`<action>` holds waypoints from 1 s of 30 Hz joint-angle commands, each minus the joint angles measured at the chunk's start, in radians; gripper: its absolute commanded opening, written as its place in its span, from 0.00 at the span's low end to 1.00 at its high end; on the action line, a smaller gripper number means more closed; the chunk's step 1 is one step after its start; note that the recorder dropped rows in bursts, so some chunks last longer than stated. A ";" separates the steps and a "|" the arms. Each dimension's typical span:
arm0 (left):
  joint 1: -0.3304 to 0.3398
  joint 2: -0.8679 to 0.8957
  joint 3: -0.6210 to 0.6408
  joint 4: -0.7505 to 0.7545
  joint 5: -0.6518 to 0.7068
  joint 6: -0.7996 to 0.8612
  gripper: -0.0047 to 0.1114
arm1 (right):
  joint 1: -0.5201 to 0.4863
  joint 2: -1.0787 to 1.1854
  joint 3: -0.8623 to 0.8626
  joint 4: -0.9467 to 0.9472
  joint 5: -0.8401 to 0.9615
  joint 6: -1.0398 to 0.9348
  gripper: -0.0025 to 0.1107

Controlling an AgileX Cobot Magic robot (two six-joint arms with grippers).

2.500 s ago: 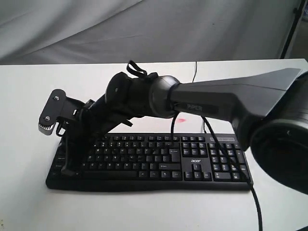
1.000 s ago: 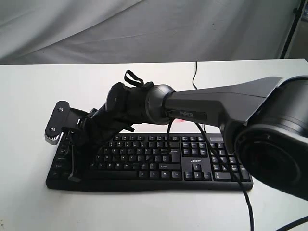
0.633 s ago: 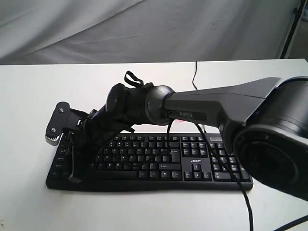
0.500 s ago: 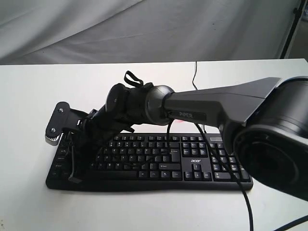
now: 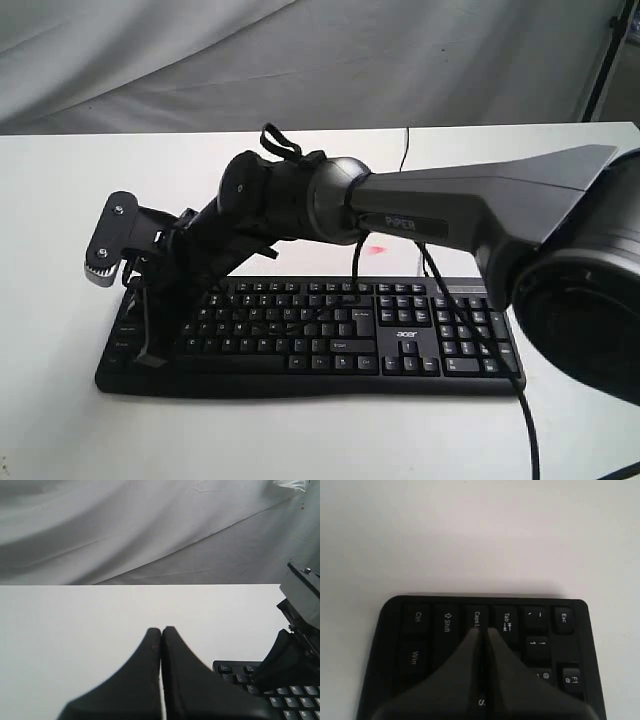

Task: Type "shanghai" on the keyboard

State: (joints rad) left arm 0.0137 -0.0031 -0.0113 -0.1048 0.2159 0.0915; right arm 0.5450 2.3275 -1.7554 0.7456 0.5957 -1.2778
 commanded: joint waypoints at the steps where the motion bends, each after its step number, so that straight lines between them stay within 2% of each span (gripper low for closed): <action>1: -0.004 0.003 0.001 -0.004 -0.003 -0.001 0.05 | -0.036 -0.047 -0.003 -0.026 0.089 -0.007 0.02; 7: -0.004 0.003 0.001 -0.004 -0.003 -0.001 0.05 | -0.092 -0.122 0.030 -0.041 0.154 -0.004 0.02; 17: -0.004 0.003 0.001 -0.004 -0.003 -0.001 0.05 | -0.170 -0.261 0.238 -0.030 0.111 -0.066 0.02; 30: -0.004 0.003 0.001 -0.004 -0.003 -0.001 0.05 | -0.258 -0.266 0.395 0.168 0.071 -0.284 0.02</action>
State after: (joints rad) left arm 0.0137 -0.0031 -0.0113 -0.1048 0.2159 0.0915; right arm 0.3018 2.0740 -1.3770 0.8700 0.6740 -1.5133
